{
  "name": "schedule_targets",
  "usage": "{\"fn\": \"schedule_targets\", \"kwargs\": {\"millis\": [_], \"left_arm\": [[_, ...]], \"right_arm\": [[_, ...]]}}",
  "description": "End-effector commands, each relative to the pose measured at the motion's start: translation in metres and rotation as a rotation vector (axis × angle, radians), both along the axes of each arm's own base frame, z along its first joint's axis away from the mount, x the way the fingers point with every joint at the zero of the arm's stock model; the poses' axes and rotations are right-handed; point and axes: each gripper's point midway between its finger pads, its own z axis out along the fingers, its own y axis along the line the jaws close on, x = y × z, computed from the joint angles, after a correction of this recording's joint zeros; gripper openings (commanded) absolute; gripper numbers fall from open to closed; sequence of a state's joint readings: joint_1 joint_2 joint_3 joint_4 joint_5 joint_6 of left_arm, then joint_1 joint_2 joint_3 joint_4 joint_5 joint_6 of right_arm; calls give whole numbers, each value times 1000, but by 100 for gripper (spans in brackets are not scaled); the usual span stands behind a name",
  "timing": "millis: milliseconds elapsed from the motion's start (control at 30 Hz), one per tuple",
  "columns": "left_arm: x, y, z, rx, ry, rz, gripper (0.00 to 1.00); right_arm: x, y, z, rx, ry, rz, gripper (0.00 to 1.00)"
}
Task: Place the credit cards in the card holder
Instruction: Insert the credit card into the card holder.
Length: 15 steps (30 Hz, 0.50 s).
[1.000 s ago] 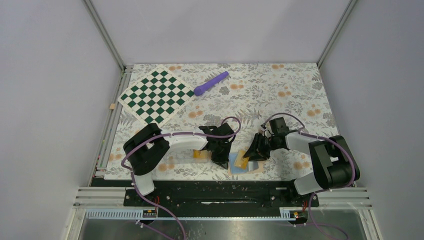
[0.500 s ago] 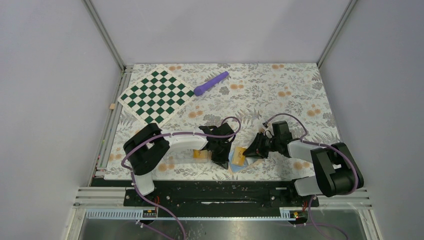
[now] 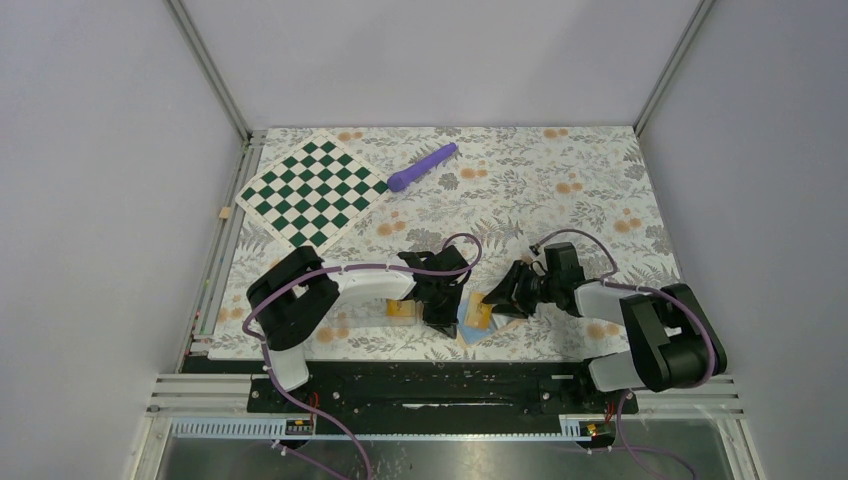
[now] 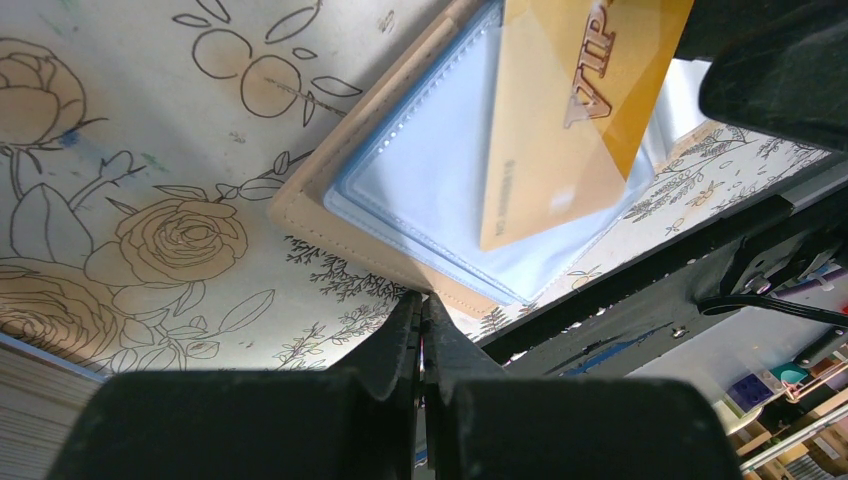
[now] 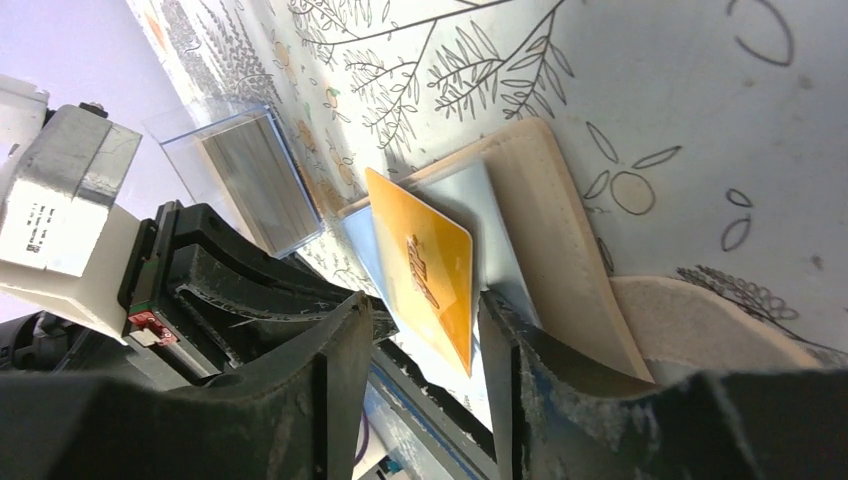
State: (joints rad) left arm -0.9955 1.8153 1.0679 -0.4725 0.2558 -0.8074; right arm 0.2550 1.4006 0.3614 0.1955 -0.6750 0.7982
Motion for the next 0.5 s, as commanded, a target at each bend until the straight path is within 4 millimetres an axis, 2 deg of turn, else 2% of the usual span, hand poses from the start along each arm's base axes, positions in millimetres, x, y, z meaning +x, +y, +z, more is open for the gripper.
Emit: {"fn": "schedule_targets", "kwargs": {"millis": [0,100,233,467], "left_arm": [[10,14,-24,89,-48,0,0],[10,13,-24,87,-47,-2,0],[10,13,-24,87,-45,-4,0],[9,15,-25,92,-47,-3,0]], "right_arm": [[-1,-4,-19,-30,52,-51,52],[1,3,-18,26,55,-46,50],[2,9,-17,78,55,-38,41],[6,14,-7,128,8,-14,12]]}}
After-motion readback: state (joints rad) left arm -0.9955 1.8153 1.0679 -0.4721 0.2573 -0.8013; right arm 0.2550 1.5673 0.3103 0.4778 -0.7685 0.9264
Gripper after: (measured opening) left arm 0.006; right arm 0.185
